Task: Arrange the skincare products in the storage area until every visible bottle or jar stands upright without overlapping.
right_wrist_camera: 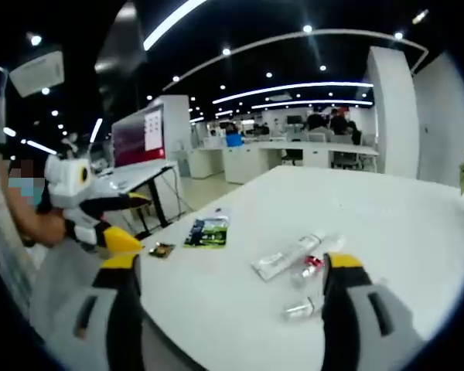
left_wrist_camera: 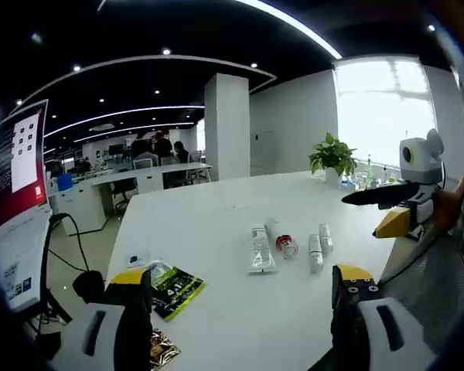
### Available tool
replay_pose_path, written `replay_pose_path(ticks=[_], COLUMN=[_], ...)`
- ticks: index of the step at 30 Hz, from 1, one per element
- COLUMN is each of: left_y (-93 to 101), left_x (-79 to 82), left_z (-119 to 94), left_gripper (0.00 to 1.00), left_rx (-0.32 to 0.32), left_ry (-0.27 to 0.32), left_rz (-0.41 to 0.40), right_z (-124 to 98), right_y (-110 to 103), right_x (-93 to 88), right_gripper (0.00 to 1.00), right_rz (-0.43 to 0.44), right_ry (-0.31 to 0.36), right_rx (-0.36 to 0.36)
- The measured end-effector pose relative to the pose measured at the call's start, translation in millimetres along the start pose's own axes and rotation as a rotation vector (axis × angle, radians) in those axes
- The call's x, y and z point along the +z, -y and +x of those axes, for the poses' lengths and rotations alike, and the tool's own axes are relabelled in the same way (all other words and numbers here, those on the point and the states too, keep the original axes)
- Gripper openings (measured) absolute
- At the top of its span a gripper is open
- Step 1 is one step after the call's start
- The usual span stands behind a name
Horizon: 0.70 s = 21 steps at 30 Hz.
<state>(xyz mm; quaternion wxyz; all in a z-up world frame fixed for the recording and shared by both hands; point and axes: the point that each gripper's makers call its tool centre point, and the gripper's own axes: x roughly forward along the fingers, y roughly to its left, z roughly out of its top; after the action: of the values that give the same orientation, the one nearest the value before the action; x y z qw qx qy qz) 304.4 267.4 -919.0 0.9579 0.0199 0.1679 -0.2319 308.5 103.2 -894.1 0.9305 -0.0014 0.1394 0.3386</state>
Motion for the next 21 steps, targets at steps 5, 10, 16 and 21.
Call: replay_pose_path(ticks=[5, 10, 16, 21], left_y=[0.5, -1.4, -1.0, 0.6], left_x=[0.6, -1.2, -1.6, -2.0], left_z=[-0.9, -1.0, -1.0, -0.8], left_gripper=[1.00, 1.00, 1.00, 1.00], left_rx=[0.000, 0.006, 0.006, 0.003], left_ry=[0.004, -0.003, 0.000, -0.001], left_rz=[-0.002, 0.000, 0.000, 0.000], right_z=[0.9, 1.9, 2.4, 1.6], right_y=[-2.5, -7.1, -11.0, -11.9], right_x=[-6.2, -10.1, -14.7, -17.1], right_gripper=[0.99, 0.99, 0.99, 0.99], right_rz=[-0.005, -0.015, -0.028, -0.031], right_ry=[-0.028, -0.046, -0.067, -0.078], right_rx=[0.012, 0.028, 0.044, 0.048])
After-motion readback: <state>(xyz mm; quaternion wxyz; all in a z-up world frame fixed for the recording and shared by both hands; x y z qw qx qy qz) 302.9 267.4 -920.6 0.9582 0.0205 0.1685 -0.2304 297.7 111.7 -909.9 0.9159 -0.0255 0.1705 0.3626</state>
